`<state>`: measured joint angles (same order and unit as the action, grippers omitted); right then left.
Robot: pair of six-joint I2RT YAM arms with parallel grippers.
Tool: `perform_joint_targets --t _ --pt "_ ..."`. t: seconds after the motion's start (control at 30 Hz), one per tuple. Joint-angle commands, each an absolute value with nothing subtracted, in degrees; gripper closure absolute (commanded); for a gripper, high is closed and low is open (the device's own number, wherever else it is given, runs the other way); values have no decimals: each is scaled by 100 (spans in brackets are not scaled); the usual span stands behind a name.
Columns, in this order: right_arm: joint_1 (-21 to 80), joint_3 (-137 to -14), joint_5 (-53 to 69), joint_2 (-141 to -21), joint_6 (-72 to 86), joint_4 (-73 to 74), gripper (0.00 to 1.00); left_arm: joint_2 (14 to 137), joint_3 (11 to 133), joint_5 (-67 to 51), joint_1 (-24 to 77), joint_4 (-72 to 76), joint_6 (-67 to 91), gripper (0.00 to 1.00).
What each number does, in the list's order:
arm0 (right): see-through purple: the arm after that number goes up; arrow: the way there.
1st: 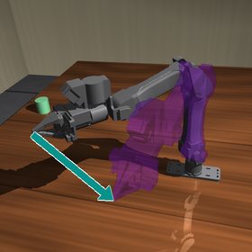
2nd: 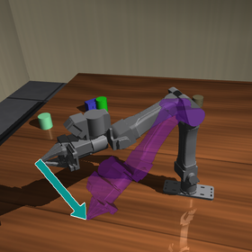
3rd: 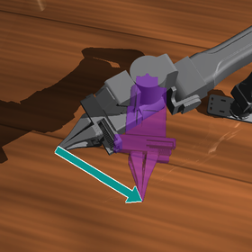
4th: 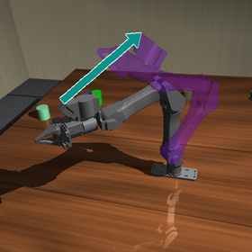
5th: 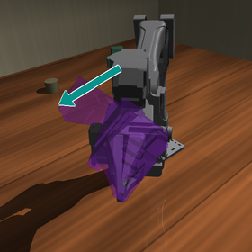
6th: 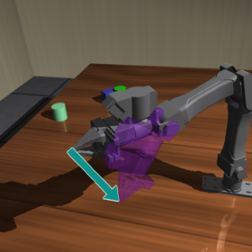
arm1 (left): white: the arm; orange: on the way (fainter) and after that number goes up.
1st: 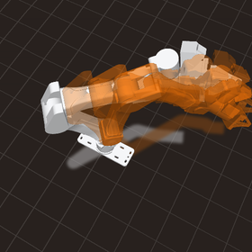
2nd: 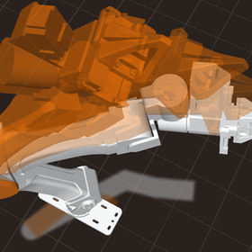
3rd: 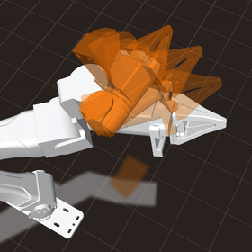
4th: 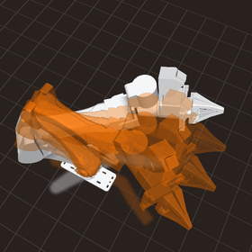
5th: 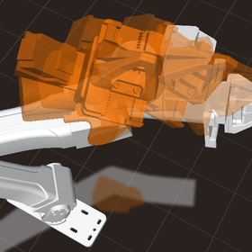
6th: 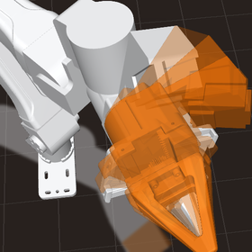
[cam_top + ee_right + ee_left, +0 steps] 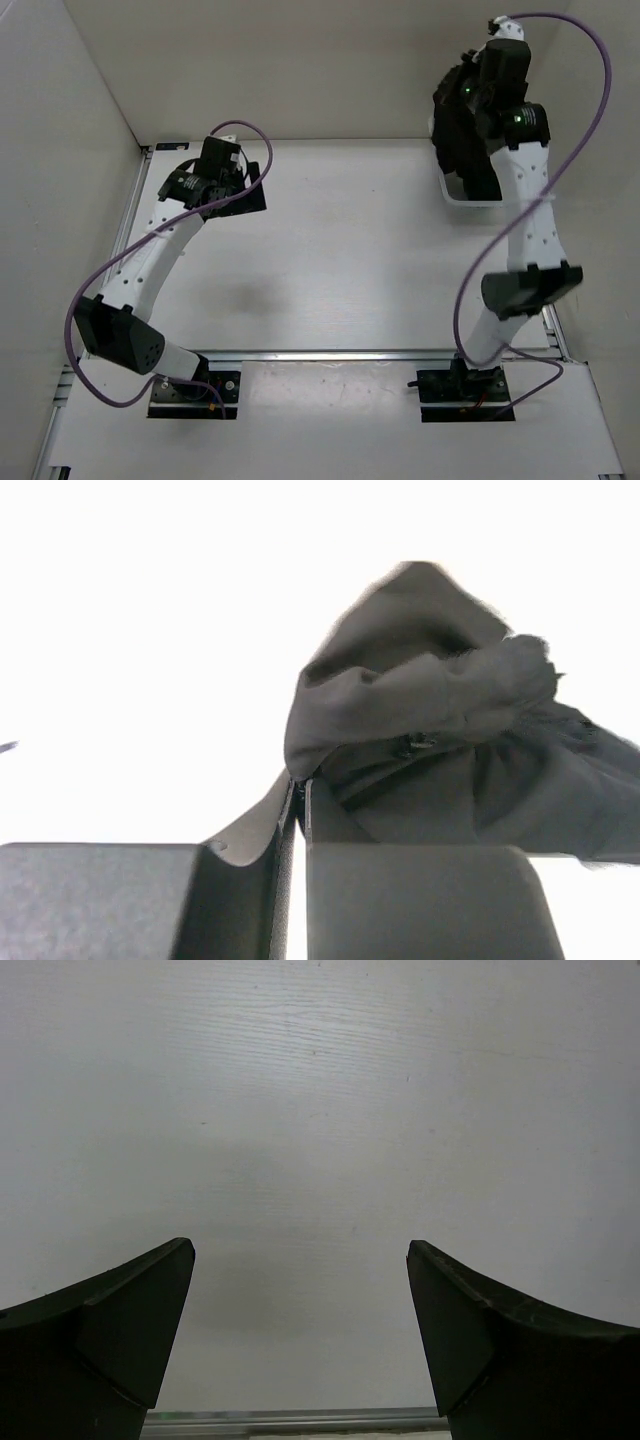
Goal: Fold and stack the shorts
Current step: Move the shorts to the center of the board, then flatten the shorts out
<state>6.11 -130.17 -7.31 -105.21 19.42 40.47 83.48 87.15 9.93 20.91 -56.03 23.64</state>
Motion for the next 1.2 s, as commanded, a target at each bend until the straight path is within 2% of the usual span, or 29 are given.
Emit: perform_joint_targets --t 0.0,0.13,0.27,0.3,0.33,0.37,0.47,0.53,0.6,0.67,0.7,0.73,0.8,0.83,0.87,1.07,1.17 --pt "1622 -12578 -448 -9362 1626 3911 100 7831 8684 1248 2118 -5712 2399 0" --pt "2626 -11631 -554 -8543 1783 3911 100 7717 8876 1301 2057 -5845 2522 0" --pt "3619 -9839 -624 -7902 2057 3656 96 7507 8999 1205 1925 -6029 2584 0" --pt "3995 -9122 -833 -7840 2161 3656 89 7445 9000 1204 1855 -6029 2584 0" --pt "4147 -8775 -835 -7770 2319 3656 77 7444 9070 1204 1854 -6221 2584 0" --pt "4409 -8467 -835 -7770 2320 3656 48 7444 9123 1256 1794 -6301 2584 0" --pt "4806 -7622 -835 -7656 2575 3735 27 7322 9027 1257 1793 -6425 2584 0" --pt "4965 -7253 -957 -7515 2733 3797 17 7321 8878 1047 1793 -6425 2636 0" --pt "4966 -7076 -1203 -7217 2908 3920 15 7321 8597 923 1793 -6302 2707 3" --pt "4783 -6804 -1283 -6867 3119 3981 18 7373 8247 809 1976 -6188 2925 7" --pt "4686 -6698 -1283 -6760 3207 3981 22 7426 8122 809 2038 -6135 2988 7" --pt "4580 -6602 -1283 -6672 3295 3981 33 7566 7982 748 2039 -6048 3049 7" --pt "4308 -6294 -1029 -6531 3444 3921 39 7751 7553 747 2039 -5933 3277 6" --pt "4167 -6136 -941 -6530 3498 3920 39 7978 7419 695 2039 -5811 3331 4" --pt "4105 -6074 -706 -6600 3498 3755 35 8120 7314 694 2039 -5810 3409 0" --pt "3858 -6309 -107 -7531 3314 3437 8 9173 6917 387 2039 -5353 3779 0" --pt "3858 -6879 62 -8181 3138 3366 6 9063 6428 535 1803 -5353 4216 0"
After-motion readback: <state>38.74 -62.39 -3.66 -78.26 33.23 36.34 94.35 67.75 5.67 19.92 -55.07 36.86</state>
